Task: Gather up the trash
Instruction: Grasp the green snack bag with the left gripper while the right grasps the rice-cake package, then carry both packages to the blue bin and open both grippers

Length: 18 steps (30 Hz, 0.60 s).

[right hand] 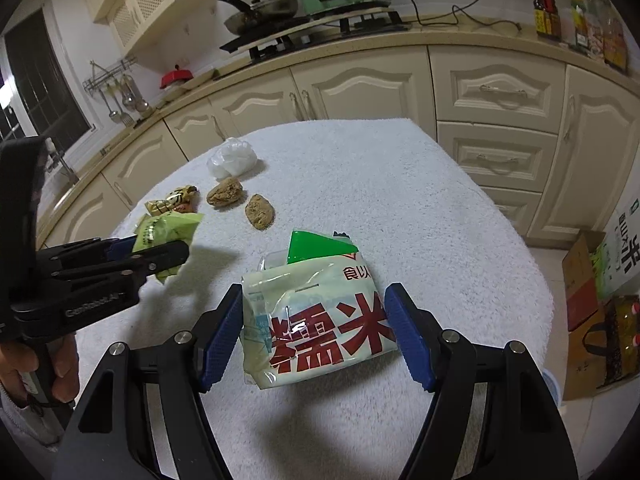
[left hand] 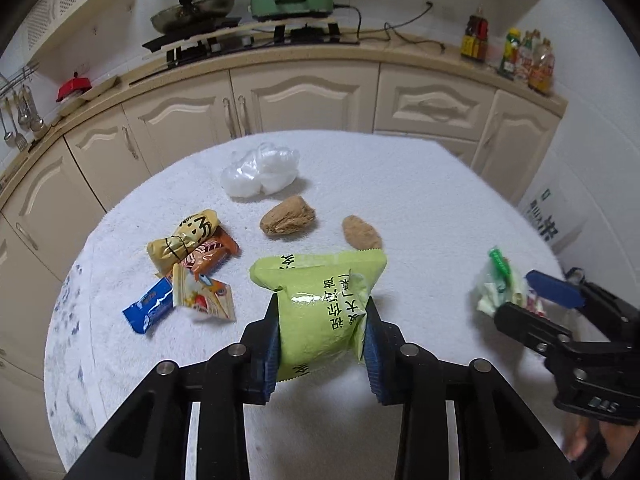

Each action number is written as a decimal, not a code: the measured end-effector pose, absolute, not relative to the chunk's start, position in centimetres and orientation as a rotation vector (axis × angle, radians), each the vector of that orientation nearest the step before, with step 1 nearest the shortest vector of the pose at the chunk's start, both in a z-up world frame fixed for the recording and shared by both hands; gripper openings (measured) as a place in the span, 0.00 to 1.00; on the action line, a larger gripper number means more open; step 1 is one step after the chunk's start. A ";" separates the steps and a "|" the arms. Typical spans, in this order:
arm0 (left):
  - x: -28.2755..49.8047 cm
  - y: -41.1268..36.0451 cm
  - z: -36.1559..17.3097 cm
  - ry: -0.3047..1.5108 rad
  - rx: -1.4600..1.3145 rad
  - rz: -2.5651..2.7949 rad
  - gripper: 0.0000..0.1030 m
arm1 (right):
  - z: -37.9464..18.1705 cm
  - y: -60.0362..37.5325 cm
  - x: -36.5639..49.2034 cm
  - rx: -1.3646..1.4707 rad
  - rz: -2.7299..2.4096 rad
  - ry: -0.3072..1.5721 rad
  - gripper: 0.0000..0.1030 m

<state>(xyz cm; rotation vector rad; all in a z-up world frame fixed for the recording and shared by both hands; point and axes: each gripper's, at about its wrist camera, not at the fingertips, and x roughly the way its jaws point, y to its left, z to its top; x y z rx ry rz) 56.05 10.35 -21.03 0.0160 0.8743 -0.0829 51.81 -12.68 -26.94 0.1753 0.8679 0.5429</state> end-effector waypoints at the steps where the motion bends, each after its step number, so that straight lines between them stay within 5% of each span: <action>1: 54.7 9.8 -20.5 0.862 0.005 -0.098 0.31 | -26.7 -13.0 51.5 0.184 0.545 0.859 0.70; 18: 48.5 -8.8 -17.7 0.834 0.118 -0.348 0.31 | -24.9 -31.4 44.5 0.358 0.341 0.743 0.70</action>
